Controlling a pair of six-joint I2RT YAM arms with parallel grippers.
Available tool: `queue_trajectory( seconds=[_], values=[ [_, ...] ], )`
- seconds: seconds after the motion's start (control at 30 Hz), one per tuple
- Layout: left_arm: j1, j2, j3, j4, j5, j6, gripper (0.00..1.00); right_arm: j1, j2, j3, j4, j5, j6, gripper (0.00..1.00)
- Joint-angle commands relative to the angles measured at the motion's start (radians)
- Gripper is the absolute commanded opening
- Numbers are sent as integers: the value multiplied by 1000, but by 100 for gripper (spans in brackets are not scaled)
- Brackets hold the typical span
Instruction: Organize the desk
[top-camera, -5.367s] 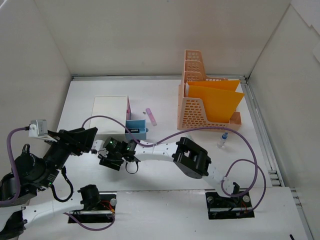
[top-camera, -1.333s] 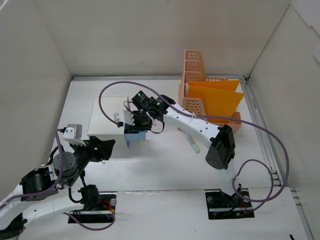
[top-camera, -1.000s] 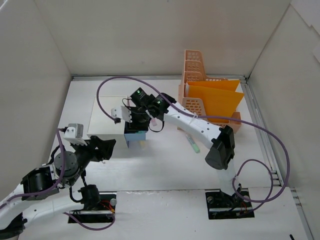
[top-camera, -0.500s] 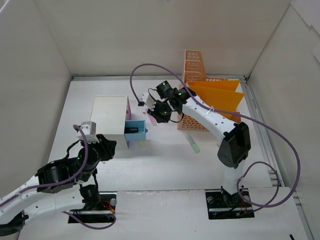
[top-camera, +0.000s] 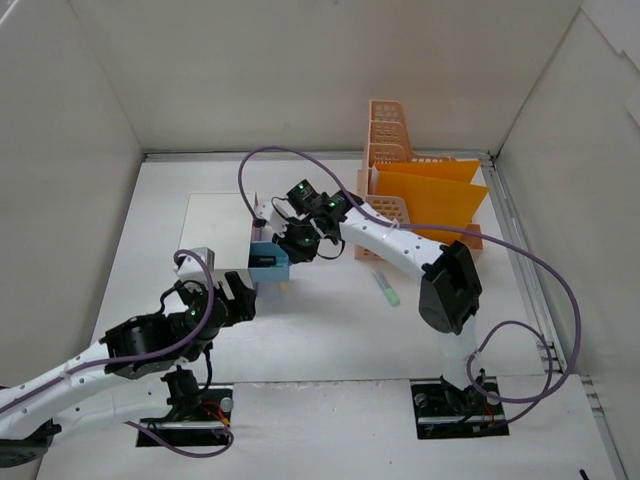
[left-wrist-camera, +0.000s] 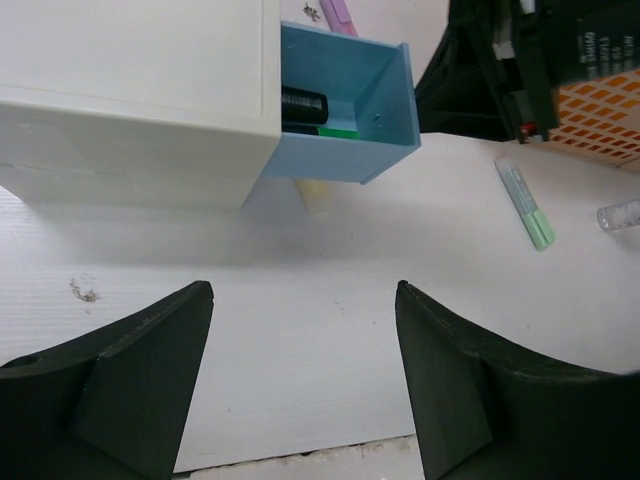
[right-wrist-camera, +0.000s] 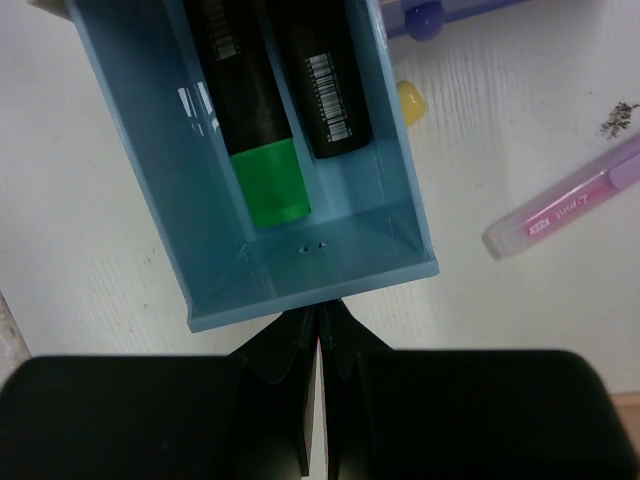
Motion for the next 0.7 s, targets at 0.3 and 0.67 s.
queue_trajectory(
  seconds=[0.3,0.67],
  values=[
    [-4,15,41,-40,26,-21,71,2,129,170,142,-100,56,0],
    [-4,79,111,-216,-82,-114,72,4,116,186,175,-66,58,12]
  ],
)
